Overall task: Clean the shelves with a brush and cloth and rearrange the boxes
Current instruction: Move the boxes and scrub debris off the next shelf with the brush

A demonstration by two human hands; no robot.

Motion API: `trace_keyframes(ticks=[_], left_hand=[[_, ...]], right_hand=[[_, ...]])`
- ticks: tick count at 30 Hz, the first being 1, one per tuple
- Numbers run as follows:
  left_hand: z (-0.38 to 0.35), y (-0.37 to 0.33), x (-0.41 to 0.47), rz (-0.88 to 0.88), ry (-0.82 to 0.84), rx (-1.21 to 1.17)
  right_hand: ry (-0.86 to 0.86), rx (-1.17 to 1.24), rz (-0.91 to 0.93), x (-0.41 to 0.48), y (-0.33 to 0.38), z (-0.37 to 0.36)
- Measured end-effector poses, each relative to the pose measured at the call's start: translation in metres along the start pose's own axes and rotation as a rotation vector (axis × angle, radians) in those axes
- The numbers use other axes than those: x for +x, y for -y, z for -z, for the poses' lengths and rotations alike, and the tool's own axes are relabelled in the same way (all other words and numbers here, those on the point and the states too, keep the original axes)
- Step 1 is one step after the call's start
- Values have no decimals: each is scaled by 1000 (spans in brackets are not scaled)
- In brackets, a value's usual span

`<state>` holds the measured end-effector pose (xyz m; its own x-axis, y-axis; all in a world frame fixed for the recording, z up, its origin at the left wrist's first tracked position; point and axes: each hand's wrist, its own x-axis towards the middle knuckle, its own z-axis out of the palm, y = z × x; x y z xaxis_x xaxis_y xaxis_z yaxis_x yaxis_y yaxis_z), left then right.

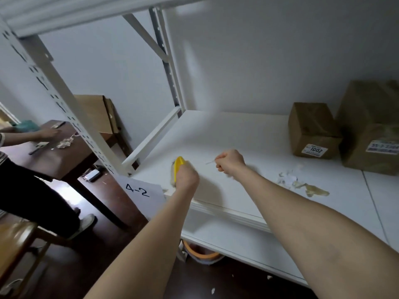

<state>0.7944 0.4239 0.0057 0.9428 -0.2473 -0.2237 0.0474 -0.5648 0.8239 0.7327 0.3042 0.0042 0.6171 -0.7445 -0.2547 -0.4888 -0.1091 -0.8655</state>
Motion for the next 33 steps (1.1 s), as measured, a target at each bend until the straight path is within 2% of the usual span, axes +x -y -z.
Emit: trace_keyframes(ticks=[2, 5, 9, 14, 16, 21, 24, 28, 31, 33], left_hand=[[-19, -9, -10, -54, 72, 54], [-45, -29, -31, -65, 264, 109], [-70, -45, -51, -139, 451, 248], [-93, -56, -70, -239, 638, 201], [-97, -60, -72, -290, 634, 199], [-100, -62, -57, -332, 470, 274], [-106, -62, -67, -363, 547, 375], [-117, -71, -79, -500, 683, 441], [-121, -80, -73, -633, 666, 423], [-127, -82, -70, -654, 633, 425]], right_hand=[[-64, 34, -27, 3, -7, 10], [-201, 64, -76, 7, -16, 32], [-343, -4, -119, 4, -28, 66], [-411, -37, -166, -3, -41, 98], [-405, -51, -171, -7, -46, 110], [-511, -46, -217, -20, -67, 142], [-567, -51, -276, -27, -86, 156], [-614, -9, -321, -32, -104, 163], [-611, 16, -334, -32, -106, 166], [-580, 43, -353, -32, -108, 168]])
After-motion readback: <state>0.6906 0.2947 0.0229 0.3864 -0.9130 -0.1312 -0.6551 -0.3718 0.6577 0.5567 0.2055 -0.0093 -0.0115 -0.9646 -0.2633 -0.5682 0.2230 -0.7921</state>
